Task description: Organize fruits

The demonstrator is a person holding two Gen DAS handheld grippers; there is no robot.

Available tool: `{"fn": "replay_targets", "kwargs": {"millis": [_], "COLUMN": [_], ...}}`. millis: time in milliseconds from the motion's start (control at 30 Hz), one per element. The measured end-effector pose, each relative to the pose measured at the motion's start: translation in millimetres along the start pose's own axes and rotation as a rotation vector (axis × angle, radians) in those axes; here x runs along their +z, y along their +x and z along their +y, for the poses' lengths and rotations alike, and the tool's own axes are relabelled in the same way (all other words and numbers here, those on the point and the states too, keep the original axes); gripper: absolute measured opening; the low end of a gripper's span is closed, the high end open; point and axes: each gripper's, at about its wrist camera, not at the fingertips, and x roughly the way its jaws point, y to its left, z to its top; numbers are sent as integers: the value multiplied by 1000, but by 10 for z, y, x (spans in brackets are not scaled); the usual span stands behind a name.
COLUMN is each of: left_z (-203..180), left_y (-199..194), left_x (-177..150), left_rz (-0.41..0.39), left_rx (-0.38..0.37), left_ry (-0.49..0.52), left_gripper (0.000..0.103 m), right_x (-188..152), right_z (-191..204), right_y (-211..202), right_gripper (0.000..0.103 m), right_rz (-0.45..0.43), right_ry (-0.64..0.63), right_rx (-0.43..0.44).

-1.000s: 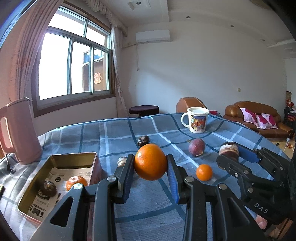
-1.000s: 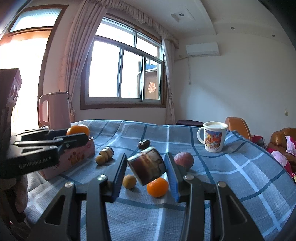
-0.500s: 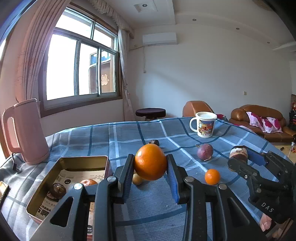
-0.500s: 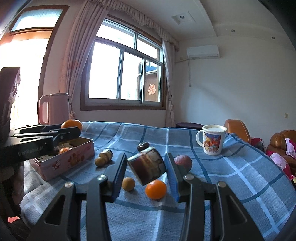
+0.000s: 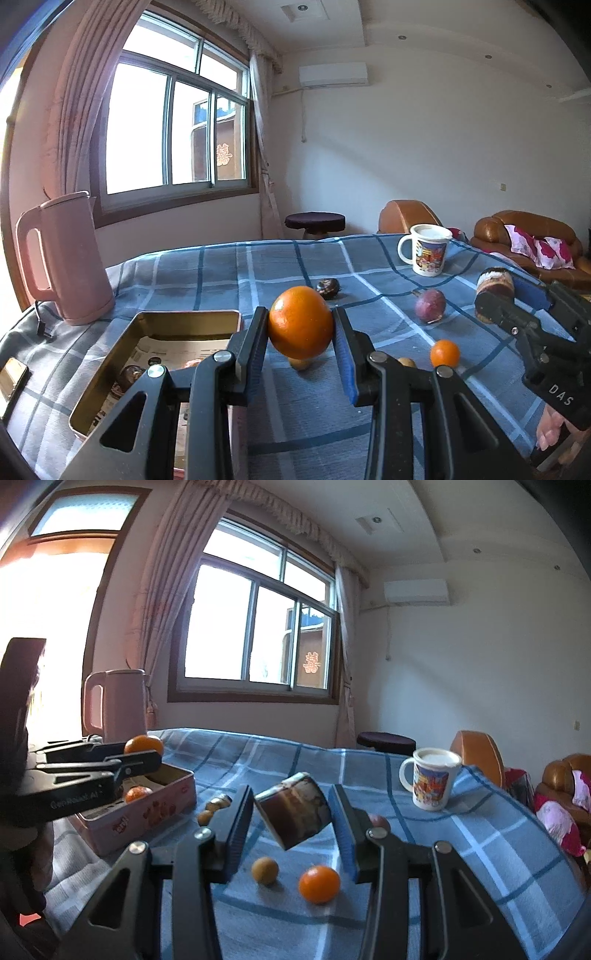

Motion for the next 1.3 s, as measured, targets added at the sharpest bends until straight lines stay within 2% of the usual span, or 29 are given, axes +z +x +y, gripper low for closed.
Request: {"fn": "replay_targets", "kwargs": {"millis": [667, 1300], "left_z": [298, 776], "left_y": [5, 113], "left_x": [46, 5], "left_rz": [16, 94], "left_rx": [52, 120], "left_ry": [-42, -95], "left_gripper": [36, 36], "right_x": [405, 620], "right_z": [340, 761], "right_y": [169, 542], "right_gripper": [45, 45], "right_rz": [-25, 26], "right_ry": [-89, -149], "right_rx": [68, 181]}}
